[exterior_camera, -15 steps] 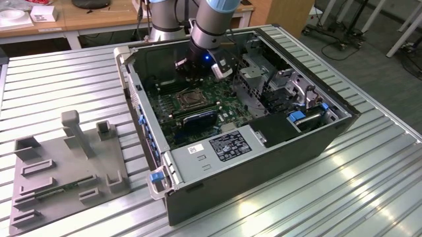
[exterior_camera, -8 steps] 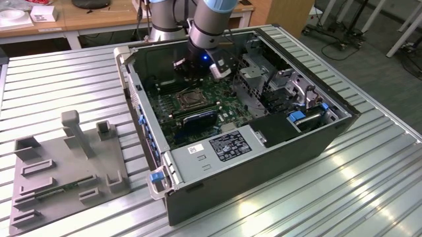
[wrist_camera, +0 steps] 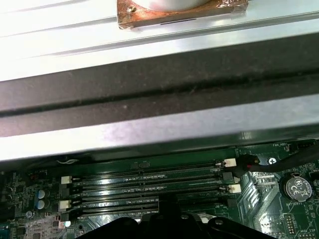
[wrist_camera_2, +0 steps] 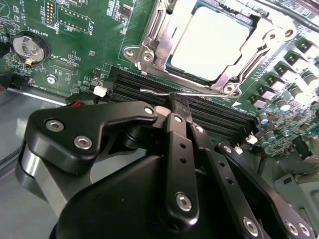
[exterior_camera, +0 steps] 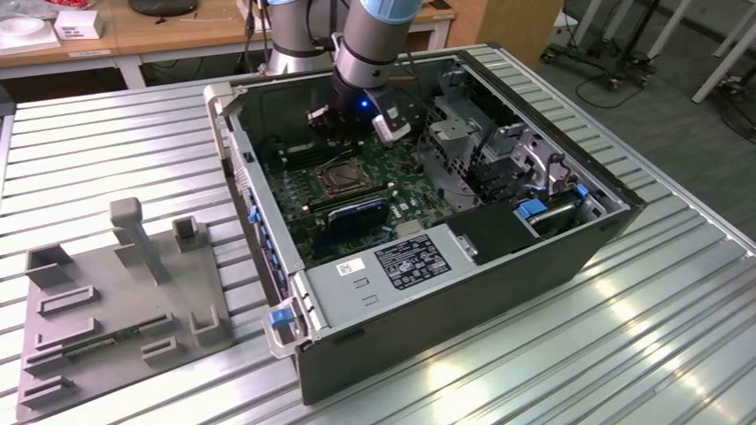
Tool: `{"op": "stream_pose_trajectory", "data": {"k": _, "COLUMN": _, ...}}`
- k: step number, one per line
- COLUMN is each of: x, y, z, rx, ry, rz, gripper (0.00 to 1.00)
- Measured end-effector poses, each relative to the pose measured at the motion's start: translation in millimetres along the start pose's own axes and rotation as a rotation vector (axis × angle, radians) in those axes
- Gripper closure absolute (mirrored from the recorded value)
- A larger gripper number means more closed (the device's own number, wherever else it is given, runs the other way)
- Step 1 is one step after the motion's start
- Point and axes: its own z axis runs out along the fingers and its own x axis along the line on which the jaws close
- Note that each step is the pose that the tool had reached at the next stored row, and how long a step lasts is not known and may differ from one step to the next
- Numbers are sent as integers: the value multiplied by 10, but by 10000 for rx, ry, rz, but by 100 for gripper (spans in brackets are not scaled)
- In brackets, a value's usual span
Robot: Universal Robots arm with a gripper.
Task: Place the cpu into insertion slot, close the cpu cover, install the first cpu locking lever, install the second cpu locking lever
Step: 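Install the first cpu locking lever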
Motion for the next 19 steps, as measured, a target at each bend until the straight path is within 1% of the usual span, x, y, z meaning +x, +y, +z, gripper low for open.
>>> {"op": "stream_pose_trajectory", "data": {"k": 6, "x": 0, "y": -1, "z": 8, "rx": -2, "ry": -1, "rz": 0, "gripper": 89}}
{"op": "stream_pose_trajectory", "data": {"k": 10, "x": -14, "y": -6, "z": 15, "rx": 0, "ry": 0, "rz": 0, "gripper": 89}}
{"op": "stream_pose_trajectory", "data": {"k": 19, "x": -42, "y": -37, "z": 20, "rx": -1, "ry": -1, "rz": -1, "gripper": 89}}
